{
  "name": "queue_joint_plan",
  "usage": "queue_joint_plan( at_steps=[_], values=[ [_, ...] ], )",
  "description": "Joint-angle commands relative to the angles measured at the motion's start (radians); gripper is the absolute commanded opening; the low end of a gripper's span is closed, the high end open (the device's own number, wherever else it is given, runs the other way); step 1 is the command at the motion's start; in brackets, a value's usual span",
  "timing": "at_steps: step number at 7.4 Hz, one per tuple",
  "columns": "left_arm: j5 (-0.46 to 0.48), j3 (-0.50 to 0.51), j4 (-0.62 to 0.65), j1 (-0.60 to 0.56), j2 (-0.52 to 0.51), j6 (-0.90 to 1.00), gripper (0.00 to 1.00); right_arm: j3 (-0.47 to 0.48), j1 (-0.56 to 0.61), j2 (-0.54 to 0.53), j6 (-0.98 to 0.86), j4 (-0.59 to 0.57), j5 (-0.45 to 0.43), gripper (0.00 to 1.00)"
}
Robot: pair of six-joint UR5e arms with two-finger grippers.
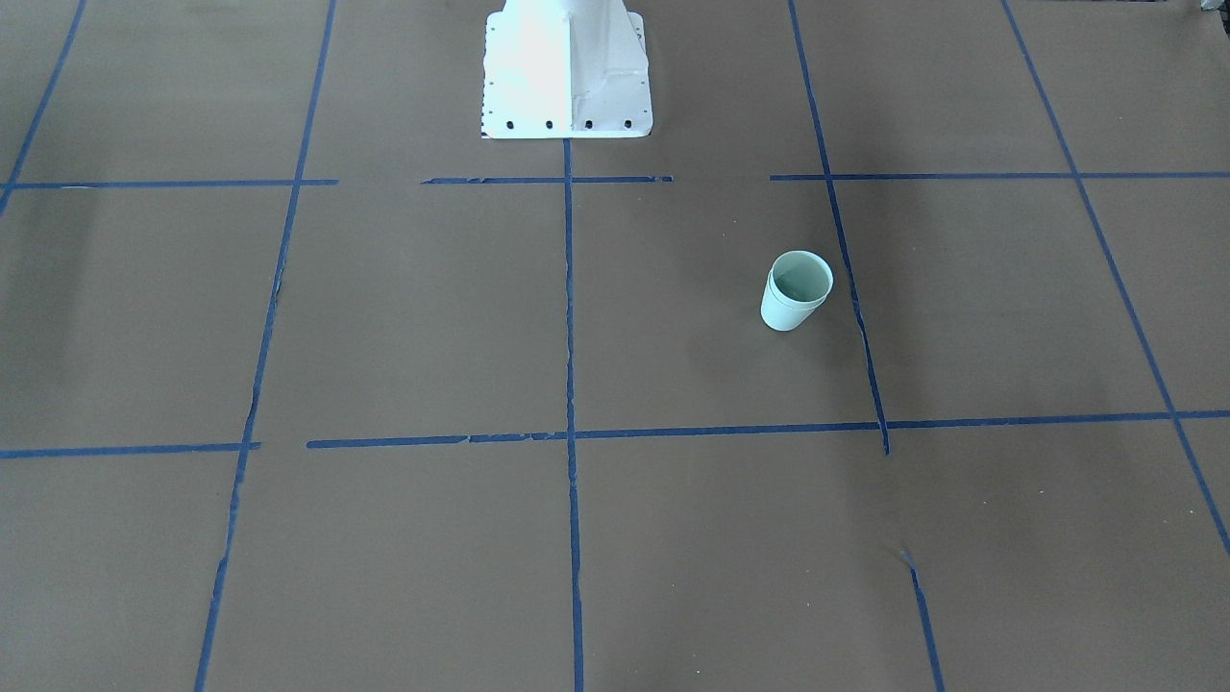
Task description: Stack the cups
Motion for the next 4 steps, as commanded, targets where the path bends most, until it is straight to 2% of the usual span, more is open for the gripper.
queue_joint_plan(
  at_steps=[1,4],
  values=[
    [0.0,0.016,0.0,0.0,-0.004,0.001,1.0,0.0,0.0,0.0,0.0,0.0,0.0,1.0],
    [0.002,-0.016,0.0,-0.003,-0.005,-0.002,1.0,0.0,-0.002,0.0,0.0,0.0,-0.001,1.0]
  ],
)
